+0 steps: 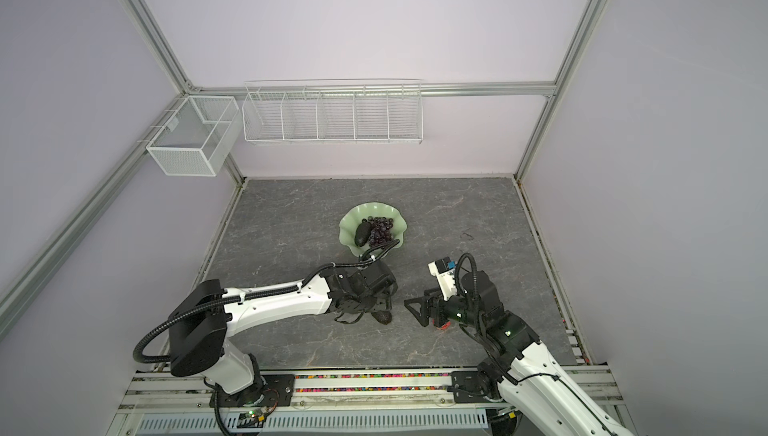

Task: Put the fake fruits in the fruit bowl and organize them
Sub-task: 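Reach the left gripper down and grasp the second avocado, then lift the second avocado with the left gripper and place it in the bowl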

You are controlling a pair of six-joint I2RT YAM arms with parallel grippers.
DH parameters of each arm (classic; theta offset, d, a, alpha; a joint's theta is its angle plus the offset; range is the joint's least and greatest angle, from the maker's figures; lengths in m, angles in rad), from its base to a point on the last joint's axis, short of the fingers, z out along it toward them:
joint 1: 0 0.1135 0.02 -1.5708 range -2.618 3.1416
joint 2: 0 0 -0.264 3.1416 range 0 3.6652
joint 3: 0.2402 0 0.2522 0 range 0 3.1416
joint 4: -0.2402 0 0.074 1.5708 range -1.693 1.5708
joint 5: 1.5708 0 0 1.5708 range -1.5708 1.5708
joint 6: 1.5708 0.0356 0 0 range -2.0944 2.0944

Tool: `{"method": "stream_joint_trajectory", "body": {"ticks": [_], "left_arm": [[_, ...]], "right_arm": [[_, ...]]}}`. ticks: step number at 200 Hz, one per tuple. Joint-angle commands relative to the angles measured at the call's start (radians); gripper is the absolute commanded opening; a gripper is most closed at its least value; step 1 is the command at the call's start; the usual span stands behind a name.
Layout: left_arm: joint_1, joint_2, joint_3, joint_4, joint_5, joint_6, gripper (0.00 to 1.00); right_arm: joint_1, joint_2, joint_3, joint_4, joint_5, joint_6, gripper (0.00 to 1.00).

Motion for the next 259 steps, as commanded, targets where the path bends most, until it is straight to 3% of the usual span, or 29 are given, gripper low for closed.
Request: {"method": "stream_joint_trajectory", "body": {"ticks": [1, 98, 130, 164, 193, 226, 259], "left_arm": [[-0.007, 0.042, -0.001, 0.006, 0.014, -0.058, 0.72], [-0.008, 0.14, 0.061, -0.032, 0.036, -0.022, 0.66], [-0.002, 0.16, 0.077, -0.034, 0.041, -0.022, 0.54], [0.03, 0.111, 0.125, -0.038, 0.017, 0.088, 0.44], [0.093, 0.039, 0.174, -0.064, 0.015, 0.184, 0.43], [0.225, -0.024, 0.259, -0.04, 0.035, 0.356, 0.43], [0.422, 0.089, 0.443, -0.037, 0.056, 0.551, 0.44]], "right_arm": [[0.007, -0.023, -0.011, -0.011, -0.018, -0.008, 0.88], [0.007, -0.042, -0.022, -0.025, 0.013, 0.0, 0.88], [0.007, -0.031, -0.02, -0.029, 0.013, -0.001, 0.88], [0.007, -0.026, -0.016, -0.023, 0.043, 0.002, 0.89], [0.003, 0.027, 0.047, 0.012, 0.082, 0.008, 0.89], [-0.017, 0.169, 0.189, 0.065, 0.089, -0.024, 0.89], [-0.043, 0.383, 0.311, 0.149, 0.063, -0.034, 0.89]]}}
